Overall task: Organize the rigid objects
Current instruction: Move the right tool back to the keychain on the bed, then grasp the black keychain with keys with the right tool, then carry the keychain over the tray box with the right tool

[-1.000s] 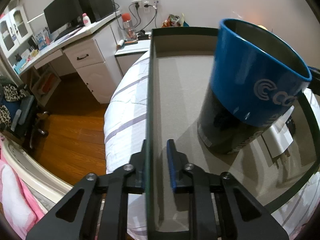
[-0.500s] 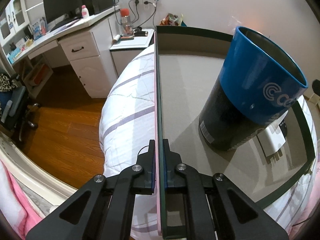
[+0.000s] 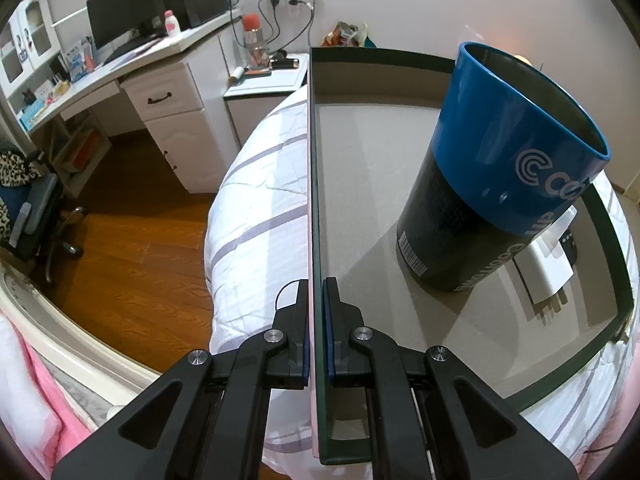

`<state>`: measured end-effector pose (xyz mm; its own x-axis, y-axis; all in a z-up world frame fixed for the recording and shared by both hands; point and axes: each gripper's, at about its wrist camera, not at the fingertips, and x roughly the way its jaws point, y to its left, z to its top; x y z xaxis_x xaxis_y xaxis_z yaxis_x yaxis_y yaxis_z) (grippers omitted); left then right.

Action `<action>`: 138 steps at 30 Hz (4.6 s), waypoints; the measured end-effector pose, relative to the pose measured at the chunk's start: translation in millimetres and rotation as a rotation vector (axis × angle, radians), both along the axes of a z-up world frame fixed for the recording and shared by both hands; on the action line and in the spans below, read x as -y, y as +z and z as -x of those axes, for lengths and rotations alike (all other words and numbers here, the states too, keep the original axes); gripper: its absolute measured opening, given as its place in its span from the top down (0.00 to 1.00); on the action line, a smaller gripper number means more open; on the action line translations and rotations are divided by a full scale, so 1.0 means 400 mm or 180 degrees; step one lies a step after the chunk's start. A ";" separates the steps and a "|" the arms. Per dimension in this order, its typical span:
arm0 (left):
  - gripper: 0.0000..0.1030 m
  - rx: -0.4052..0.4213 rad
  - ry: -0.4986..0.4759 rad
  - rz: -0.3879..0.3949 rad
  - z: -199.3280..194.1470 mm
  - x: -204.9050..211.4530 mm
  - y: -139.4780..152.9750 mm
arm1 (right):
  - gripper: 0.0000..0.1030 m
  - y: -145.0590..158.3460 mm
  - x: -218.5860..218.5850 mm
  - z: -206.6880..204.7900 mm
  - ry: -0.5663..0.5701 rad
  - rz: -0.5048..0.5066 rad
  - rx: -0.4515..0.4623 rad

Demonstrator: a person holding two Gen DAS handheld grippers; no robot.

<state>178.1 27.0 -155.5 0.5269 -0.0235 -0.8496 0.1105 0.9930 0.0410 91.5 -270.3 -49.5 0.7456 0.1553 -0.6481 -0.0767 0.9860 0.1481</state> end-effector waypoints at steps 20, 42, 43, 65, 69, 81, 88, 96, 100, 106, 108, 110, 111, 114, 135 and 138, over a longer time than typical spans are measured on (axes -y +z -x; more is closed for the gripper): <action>0.95 -0.0040 0.0050 -0.0066 0.006 0.011 0.005 | 0.00 0.055 0.089 0.147 -0.0465 0.0204 0.0438; 0.95 -0.0039 0.0053 -0.0074 0.007 0.011 0.004 | 0.00 0.016 0.076 0.145 -0.0457 0.0271 0.0254; 0.95 -0.0039 0.0052 -0.0074 0.007 0.010 0.004 | 0.00 0.014 0.076 0.143 -0.0458 0.0271 0.0238; 0.95 -0.0030 0.0037 -0.0040 0.007 0.018 0.003 | 0.00 -0.087 0.065 0.074 -0.0432 0.0303 -0.0211; 0.95 -0.0030 0.0035 -0.0040 0.005 0.018 0.003 | 0.00 -0.118 0.070 0.047 -0.0415 0.0308 -0.0351; 0.95 -0.0034 0.0030 -0.0044 0.003 0.017 0.004 | 0.14 -0.209 0.060 -0.053 -0.0291 0.0673 -0.0794; 0.95 -0.0033 0.0031 -0.0041 0.003 0.017 0.004 | 0.41 -0.224 0.068 -0.083 -0.0105 0.0539 -0.0909; 0.95 -0.0033 0.0028 -0.0043 0.003 0.017 0.005 | 0.79 -0.206 0.081 -0.072 0.0009 0.0357 -0.0804; 0.95 -0.0035 0.0026 -0.0045 0.003 0.018 0.005 | 0.80 -0.185 0.089 -0.060 -0.0053 0.0333 -0.0687; 0.95 -0.0029 0.0030 -0.0036 0.002 0.017 0.005 | 0.81 -0.139 0.099 -0.058 -0.0214 0.0347 -0.0454; 0.95 -0.0032 0.0031 -0.0043 0.002 0.017 0.005 | 0.81 -0.124 0.095 -0.057 -0.0213 0.0321 -0.0386; 0.95 -0.0034 0.0029 -0.0043 0.002 0.018 0.005 | 0.81 -0.109 0.086 -0.062 -0.0203 0.0354 -0.0360; 0.95 -0.0032 0.0028 -0.0044 0.002 0.017 0.005 | 0.81 -0.098 0.080 -0.062 -0.0200 0.0352 -0.0319; 0.95 -0.0033 0.0028 -0.0043 0.002 0.018 0.005 | 0.81 -0.069 0.073 -0.061 -0.0179 0.0344 -0.0202; 0.95 -0.0033 0.0030 -0.0044 0.002 0.018 0.005 | 0.81 0.038 -0.019 -0.050 -0.0003 0.0431 0.0179; 0.95 -0.0034 0.0030 -0.0045 0.002 0.018 0.005 | 0.81 0.053 -0.045 -0.046 0.0043 0.0461 0.0238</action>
<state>177.4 19.7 -153.6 0.5180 -0.0067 -0.8553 0.1017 0.9934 0.0538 109.8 -252.3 -28.1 0.7911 0.0745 -0.6071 -0.0956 0.9954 -0.0023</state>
